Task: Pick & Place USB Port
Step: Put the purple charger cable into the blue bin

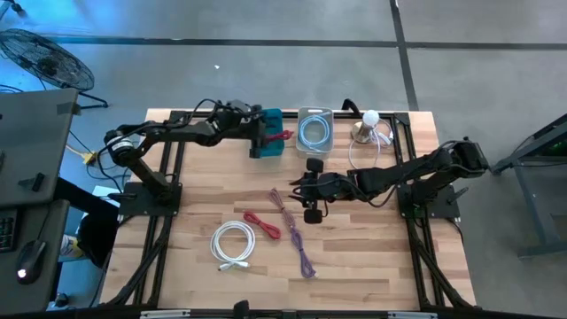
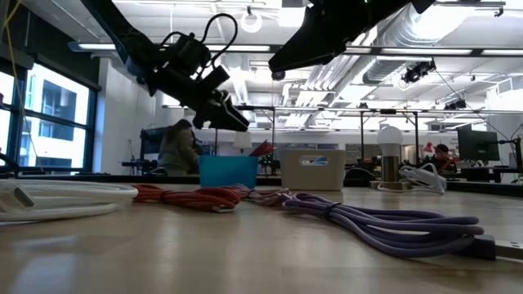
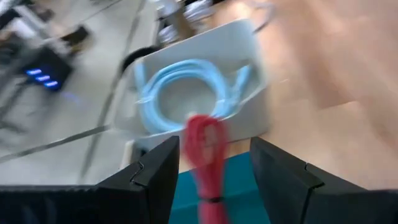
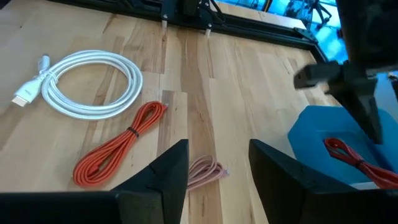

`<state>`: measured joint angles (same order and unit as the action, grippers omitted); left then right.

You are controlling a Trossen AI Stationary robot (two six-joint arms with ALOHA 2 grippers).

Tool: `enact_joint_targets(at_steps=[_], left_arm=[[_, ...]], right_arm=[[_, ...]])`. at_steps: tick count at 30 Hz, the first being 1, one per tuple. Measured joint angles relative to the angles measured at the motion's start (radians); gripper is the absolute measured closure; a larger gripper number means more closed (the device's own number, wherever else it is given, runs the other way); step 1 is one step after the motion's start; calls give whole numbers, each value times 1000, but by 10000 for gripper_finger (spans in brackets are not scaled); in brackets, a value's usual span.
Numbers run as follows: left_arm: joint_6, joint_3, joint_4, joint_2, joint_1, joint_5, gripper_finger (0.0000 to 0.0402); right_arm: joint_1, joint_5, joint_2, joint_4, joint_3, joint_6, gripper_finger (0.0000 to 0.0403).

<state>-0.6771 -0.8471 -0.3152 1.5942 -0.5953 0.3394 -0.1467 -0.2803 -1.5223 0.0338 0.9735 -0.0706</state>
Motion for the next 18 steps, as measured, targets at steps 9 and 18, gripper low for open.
enact_joint_targets(at_steps=[9,18], left_arm=[[-4,1,204,-130,21,154,212],[-52,1,450,-382,178,69,212]], right_arm=[[0,-4,0,-23,0,3,245],[0,-4,0,-45,0,2,245]])
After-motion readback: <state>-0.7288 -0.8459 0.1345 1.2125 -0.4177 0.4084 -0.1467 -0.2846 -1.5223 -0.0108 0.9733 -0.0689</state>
